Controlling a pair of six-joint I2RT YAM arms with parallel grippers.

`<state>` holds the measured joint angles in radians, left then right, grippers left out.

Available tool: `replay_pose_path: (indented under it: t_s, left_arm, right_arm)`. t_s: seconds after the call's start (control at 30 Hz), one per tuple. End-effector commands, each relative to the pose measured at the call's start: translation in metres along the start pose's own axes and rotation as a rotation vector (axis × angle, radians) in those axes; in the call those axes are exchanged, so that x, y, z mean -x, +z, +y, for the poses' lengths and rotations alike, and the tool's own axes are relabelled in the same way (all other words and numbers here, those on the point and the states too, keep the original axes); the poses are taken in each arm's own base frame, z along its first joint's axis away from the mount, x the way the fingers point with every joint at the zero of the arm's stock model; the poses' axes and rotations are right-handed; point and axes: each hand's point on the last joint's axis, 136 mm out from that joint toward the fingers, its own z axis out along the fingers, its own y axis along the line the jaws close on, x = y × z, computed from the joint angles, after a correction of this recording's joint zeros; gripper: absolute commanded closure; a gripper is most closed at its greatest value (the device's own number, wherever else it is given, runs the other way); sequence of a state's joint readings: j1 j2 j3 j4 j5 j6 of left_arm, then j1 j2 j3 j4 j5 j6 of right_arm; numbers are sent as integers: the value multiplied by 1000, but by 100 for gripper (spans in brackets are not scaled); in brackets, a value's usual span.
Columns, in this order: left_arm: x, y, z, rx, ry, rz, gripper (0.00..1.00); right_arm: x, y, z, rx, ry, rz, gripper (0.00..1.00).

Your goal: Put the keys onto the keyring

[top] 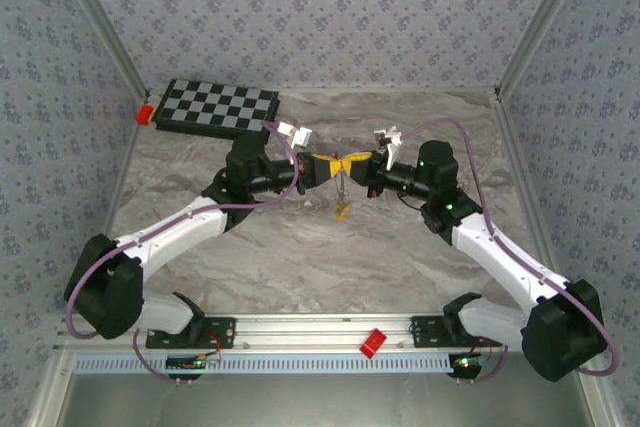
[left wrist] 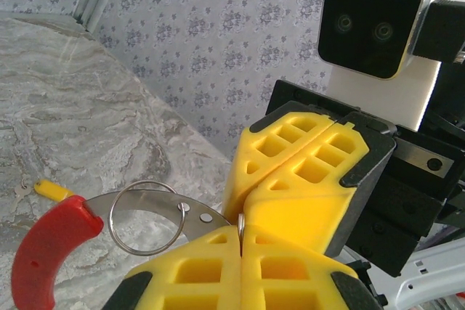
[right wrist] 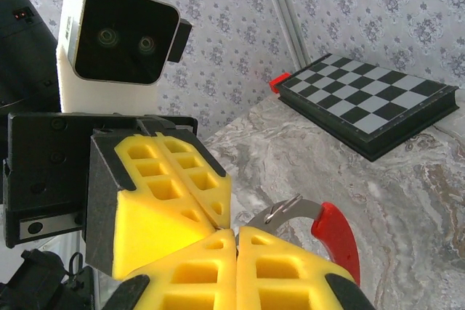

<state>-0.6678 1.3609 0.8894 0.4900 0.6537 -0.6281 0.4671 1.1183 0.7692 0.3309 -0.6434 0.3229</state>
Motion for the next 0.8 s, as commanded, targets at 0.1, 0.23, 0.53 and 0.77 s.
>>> replay_pose_path:
  t_s: [0.1, 0.23, 0.53, 0.77]
  left_arm:
    - [27, -8, -36, -85, 84, -68, 87]
    - [31, -13, -37, -93, 59, -91, 75]
    - [33, -10, -40, -153, 12, -102, 75]
    - [32, -9, -44, -189, 9, -95, 80]
  right_arm:
    - [10, -4, 2, 28, 26, -34, 100]
    - [15, -5, 3, 39, 26, -55, 100]
    - [17, -5, 5, 51, 30, -69, 100]
    - [17, -6, 2, 33, 26, -67, 100]
